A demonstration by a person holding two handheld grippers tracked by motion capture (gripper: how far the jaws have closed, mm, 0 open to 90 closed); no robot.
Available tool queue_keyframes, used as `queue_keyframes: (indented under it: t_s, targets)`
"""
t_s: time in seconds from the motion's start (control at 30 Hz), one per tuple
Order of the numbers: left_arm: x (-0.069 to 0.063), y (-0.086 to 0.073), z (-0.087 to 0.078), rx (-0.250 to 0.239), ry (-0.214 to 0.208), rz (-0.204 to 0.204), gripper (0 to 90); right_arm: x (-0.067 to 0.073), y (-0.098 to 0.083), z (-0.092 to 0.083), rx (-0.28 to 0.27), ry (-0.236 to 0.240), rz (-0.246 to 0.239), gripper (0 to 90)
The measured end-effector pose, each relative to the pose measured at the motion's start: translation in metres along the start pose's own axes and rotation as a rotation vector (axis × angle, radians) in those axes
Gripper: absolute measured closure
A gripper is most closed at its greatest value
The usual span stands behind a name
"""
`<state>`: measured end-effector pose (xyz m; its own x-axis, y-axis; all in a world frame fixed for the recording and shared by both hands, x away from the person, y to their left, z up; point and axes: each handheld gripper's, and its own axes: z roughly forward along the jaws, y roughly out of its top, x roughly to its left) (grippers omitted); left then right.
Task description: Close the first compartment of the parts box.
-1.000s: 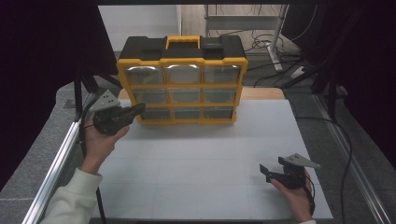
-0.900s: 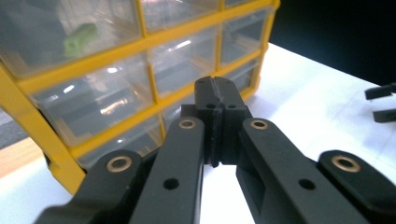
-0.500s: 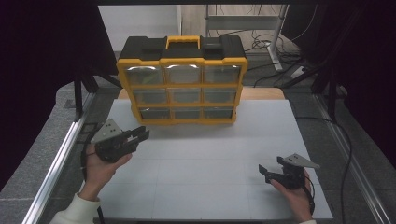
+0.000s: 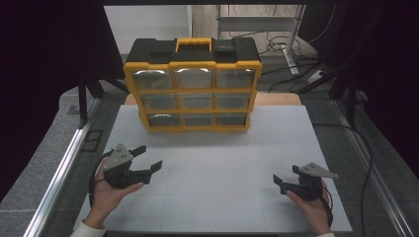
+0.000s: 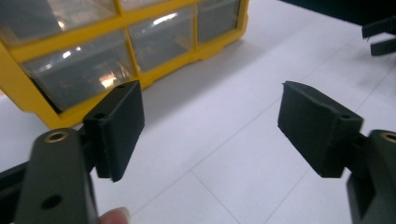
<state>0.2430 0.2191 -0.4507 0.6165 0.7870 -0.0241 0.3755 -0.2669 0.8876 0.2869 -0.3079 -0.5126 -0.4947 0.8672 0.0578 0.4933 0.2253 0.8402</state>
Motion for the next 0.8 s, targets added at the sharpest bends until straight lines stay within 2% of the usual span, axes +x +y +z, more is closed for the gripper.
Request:
queue_keyframes:
  t_s: [0.37,0.8]
  targets:
    - [0.003,-0.032,0.010,0.030,0.002,-0.032,19.5,0.001,0.000,0.001,0.002,0.014,-0.008,14.6]
    - [0.008,-0.055,0.022,0.074,0.022,-0.043,19.1,0.002,-0.001,0.002,0.010,0.022,-0.017,14.5]
